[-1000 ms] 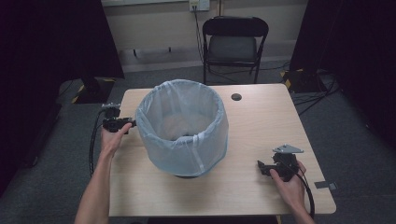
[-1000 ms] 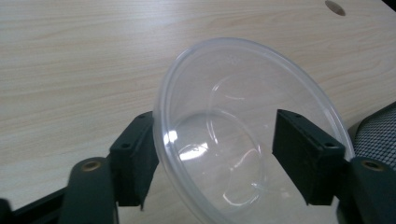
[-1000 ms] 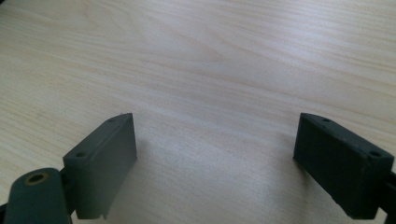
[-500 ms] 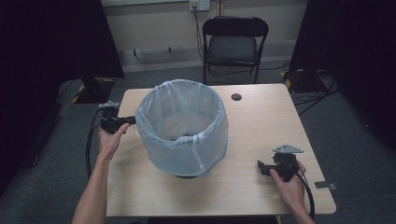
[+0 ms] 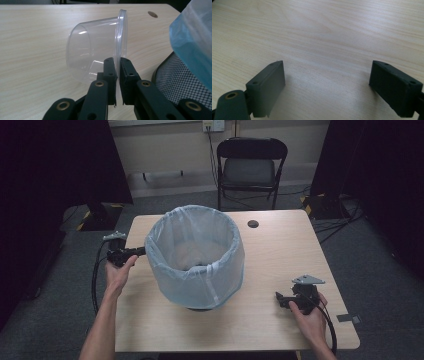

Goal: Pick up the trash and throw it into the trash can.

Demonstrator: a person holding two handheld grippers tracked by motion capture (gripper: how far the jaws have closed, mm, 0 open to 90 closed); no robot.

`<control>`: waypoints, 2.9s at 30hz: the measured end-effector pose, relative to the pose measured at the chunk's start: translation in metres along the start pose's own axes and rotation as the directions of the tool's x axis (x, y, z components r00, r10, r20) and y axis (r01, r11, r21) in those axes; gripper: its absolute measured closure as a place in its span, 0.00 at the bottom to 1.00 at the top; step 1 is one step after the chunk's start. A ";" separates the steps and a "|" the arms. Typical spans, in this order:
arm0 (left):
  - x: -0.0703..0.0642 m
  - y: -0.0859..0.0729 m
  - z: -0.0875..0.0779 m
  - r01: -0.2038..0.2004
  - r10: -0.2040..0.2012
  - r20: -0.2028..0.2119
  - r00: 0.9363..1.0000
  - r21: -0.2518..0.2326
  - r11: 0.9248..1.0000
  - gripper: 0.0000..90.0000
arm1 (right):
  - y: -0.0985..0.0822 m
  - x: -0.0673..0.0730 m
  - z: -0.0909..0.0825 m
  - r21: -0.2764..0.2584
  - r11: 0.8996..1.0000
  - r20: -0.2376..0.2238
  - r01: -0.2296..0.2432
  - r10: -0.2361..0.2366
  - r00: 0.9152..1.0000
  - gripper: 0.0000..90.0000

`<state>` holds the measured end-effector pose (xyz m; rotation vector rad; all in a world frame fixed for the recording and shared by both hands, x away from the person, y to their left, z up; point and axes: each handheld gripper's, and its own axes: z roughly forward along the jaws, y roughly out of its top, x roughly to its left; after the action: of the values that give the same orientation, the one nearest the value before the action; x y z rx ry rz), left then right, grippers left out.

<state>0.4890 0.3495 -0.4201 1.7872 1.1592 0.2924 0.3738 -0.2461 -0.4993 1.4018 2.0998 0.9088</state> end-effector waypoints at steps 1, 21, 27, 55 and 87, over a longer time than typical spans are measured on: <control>-0.001 0.001 -0.002 -0.005 0.005 0.001 1.000 -0.005 1.000 0.94 | 0.000 0.000 0.000 0.000 1.000 0.000 0.000 0.000 1.000 0.13; -0.017 0.019 -0.047 -0.063 0.060 -0.024 0.998 -0.157 0.986 0.94 | 0.000 0.000 0.000 0.000 1.000 0.000 0.000 0.000 1.000 0.13; -0.017 0.034 -0.056 -0.060 0.053 -0.038 0.998 -0.214 0.975 0.95 | 0.000 0.000 0.000 0.000 1.000 0.000 0.000 0.000 1.000 0.13; -0.075 0.104 -0.114 -0.175 0.220 0.035 0.975 -0.488 0.855 0.94 | 0.000 0.000 0.000 0.000 1.000 0.000 0.000 0.000 1.000 0.13; -0.149 0.061 -0.106 -0.251 0.374 0.266 0.888 -0.401 0.881 0.93 | 0.000 0.000 0.000 0.000 1.000 0.000 0.000 0.000 1.000 0.13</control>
<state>0.3805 0.2845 -0.2744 1.6141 0.5240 0.3483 0.3738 -0.2461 -0.4993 1.4018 2.1000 0.9090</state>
